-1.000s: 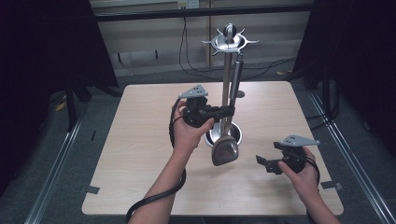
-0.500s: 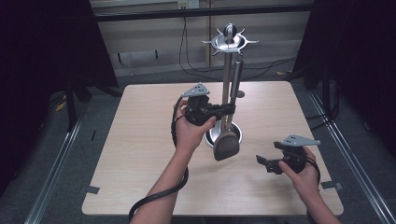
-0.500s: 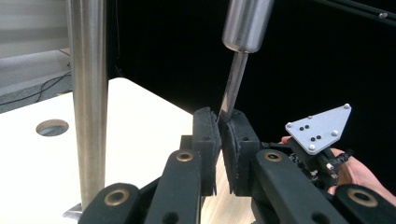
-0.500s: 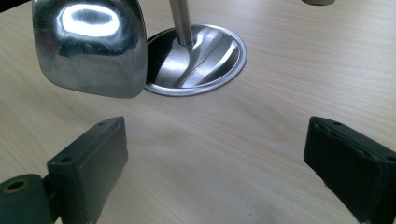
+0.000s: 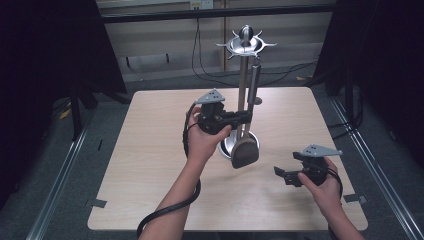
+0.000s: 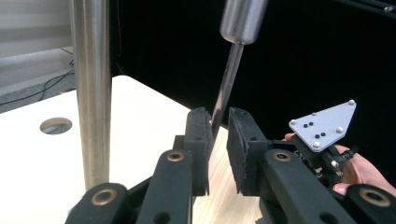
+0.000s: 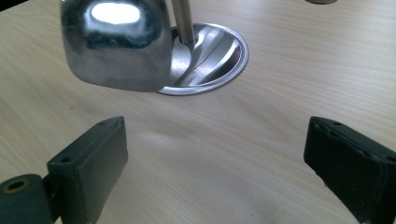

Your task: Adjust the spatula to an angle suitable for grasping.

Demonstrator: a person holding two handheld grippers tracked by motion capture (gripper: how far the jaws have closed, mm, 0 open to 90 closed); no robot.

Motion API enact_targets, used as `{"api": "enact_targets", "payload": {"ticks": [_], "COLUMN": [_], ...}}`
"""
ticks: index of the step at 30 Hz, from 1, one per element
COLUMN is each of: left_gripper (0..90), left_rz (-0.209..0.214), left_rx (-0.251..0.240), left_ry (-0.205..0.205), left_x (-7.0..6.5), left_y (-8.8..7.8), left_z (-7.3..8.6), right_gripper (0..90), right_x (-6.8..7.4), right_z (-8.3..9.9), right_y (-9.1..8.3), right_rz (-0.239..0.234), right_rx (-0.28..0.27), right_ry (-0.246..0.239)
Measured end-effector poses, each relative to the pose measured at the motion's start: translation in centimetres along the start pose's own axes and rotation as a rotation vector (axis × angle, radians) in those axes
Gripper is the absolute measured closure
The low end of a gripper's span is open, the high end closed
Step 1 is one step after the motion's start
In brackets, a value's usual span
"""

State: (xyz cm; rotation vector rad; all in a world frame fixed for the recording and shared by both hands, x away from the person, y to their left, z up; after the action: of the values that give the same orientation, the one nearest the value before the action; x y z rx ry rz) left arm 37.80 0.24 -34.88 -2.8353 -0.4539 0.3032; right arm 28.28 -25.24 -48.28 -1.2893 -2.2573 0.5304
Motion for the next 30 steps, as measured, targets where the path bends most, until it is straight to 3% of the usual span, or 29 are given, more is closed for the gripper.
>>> {"api": "enact_targets", "payload": {"ticks": [9,15,21,30], "left_gripper": [73.0,68.2,56.0,30.5], "left_rz": [0.006,-0.023,-0.060,-0.137], "left_rx": [0.001,-0.009,-0.030,0.003], "left_ry": [0.003,0.010,0.024,0.090], "left_x": [0.2,0.3,0.4,0.1], "left_y": [0.1,-0.4,-1.5,-2.4], "left_z": [0.2,0.2,0.5,1.1], "right_gripper": [5.7,5.7,5.7,5.7], "right_x": [-0.1,-0.1,-0.1,0.1], "right_z": [0.0,0.0,0.1,0.1], "right_y": [0.0,0.0,0.0,0.1], "right_rz": [0.002,0.002,0.002,0.001], "right_rx": [-0.001,0.003,0.005,0.009], "right_ry": [0.003,0.003,0.003,-0.004]}}
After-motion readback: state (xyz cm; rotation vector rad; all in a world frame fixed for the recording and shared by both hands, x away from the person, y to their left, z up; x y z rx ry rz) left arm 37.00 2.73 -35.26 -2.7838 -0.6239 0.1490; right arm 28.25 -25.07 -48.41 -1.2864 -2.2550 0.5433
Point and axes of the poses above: each handheld gripper's, and its own axes: y roughly forward along the jaws, z roughly out of its underside, x roughly to its left, the point moved 3 cm from there along y, roughly forward along the jaws, and after that the axes turned 7 degrees about y, right-handed, at the moved point
